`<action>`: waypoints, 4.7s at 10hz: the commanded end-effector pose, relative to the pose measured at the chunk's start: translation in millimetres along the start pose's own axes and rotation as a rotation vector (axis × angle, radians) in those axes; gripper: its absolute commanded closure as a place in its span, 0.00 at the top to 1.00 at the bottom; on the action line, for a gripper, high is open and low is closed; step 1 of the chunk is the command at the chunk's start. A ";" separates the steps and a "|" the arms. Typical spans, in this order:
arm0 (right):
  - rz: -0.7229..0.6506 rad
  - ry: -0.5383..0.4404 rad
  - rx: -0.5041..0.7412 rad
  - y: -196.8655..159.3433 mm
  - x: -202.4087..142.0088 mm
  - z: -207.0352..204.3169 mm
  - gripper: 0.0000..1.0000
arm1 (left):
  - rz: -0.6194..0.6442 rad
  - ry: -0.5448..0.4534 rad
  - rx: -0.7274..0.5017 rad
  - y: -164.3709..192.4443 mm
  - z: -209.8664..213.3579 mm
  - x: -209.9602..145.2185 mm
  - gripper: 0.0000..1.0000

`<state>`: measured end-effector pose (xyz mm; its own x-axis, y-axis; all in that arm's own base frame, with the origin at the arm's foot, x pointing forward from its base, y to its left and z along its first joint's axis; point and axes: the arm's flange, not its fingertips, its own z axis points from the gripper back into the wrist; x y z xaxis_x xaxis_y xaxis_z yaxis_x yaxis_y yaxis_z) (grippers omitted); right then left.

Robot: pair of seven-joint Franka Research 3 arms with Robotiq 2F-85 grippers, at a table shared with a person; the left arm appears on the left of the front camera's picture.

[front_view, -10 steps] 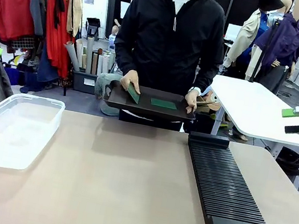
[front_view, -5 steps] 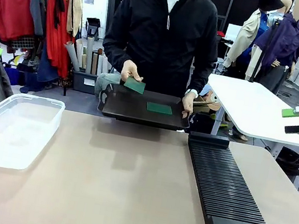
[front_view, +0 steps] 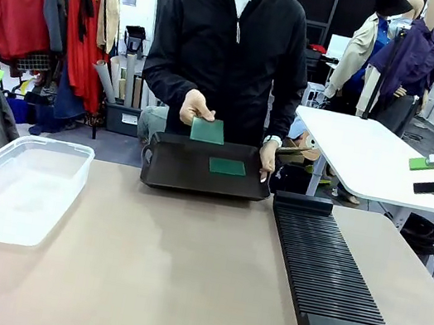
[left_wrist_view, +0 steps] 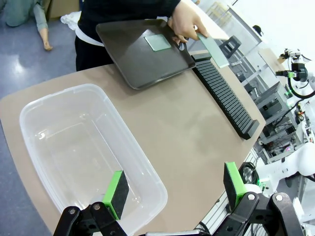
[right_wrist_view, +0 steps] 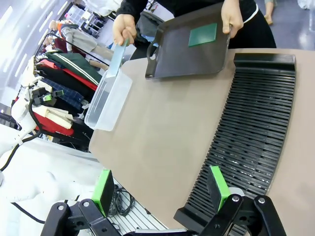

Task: Sort PCBs into racks and boxes based on the side picked up.
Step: Pick up the Blank PCB handed by the Human.

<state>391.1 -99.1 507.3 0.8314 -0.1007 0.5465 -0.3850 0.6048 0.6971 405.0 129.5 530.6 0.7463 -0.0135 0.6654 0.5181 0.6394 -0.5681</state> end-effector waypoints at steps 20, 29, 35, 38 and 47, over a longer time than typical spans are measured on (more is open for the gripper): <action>-0.005 -0.001 0.003 0.8 0.0 -0.7 1.00 | 0.059 -0.002 -0.294 16.1 -114.8 11.7 1.00; -0.005 -0.001 0.003 0.8 0.0 -0.7 1.00 | 0.125 0.031 -0.569 36.1 -251.7 35.6 1.00; -0.005 -0.001 0.003 0.8 0.0 -0.7 1.00 | 0.179 0.028 -0.641 31.4 -323.4 48.9 1.00; -0.005 -0.001 0.003 0.8 0.0 -0.7 1.00 | 0.208 -0.007 -0.633 31.4 -352.1 48.5 1.00; -0.005 -0.001 0.003 0.8 0.0 -0.7 1.00 | 0.194 0.007 -0.656 15.6 -422.4 46.0 1.00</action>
<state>390.9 -99.2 506.5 0.8326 -0.1008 0.5447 -0.3834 0.6048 0.6980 616.6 -178.3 347.5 0.8598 0.0229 0.5101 0.5092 0.0336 -0.8600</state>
